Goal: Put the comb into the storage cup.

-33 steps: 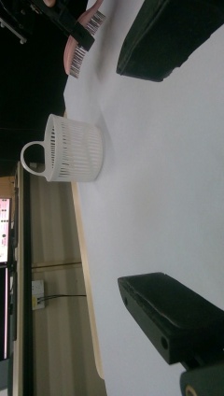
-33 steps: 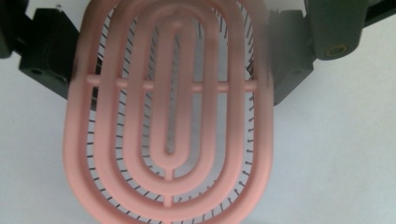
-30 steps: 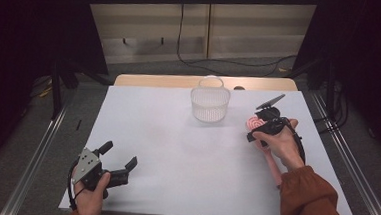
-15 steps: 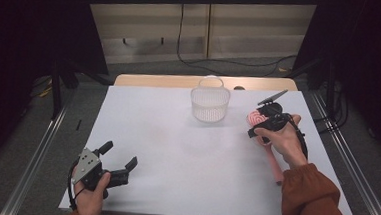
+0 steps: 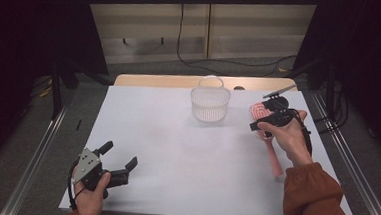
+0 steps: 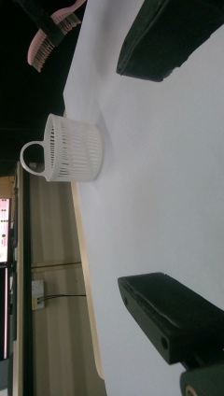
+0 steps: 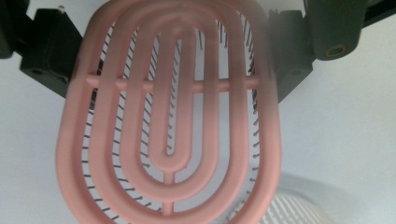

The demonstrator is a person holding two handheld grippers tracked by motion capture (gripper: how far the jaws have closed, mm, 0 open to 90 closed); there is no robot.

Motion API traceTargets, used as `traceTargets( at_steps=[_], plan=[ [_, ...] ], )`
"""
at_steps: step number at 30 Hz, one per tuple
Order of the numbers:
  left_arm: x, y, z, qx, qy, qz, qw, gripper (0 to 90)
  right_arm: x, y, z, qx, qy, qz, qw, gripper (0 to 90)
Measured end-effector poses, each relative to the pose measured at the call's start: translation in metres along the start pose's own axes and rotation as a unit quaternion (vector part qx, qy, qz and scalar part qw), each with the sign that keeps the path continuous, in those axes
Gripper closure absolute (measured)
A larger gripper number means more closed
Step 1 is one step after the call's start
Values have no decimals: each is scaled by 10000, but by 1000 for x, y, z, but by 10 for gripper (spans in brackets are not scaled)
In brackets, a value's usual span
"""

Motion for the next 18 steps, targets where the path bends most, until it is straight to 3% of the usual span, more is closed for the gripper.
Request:
traceTargets(
  at_steps=[6, 18],
  plan=[
    [0, 0, 0, -1, -5, 14, 10000, 14, -2, -5, 4, 40, 119, 220, 9997, 195],
    [0, 0, 0, 3, -6, 23, 10000, 14, -7, -16, 1, -19, 90, 491, 9988, 195]
  ],
)
Point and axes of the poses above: each handheld gripper's, and its own axes: y roughly forward along the jaws, x roughly out of its underside, z roughly to its right, the point moved 4 cm from there along y, roughly forward along the jaws, and after that the axes turned 7 degrees about x, right-handed, at the moved point
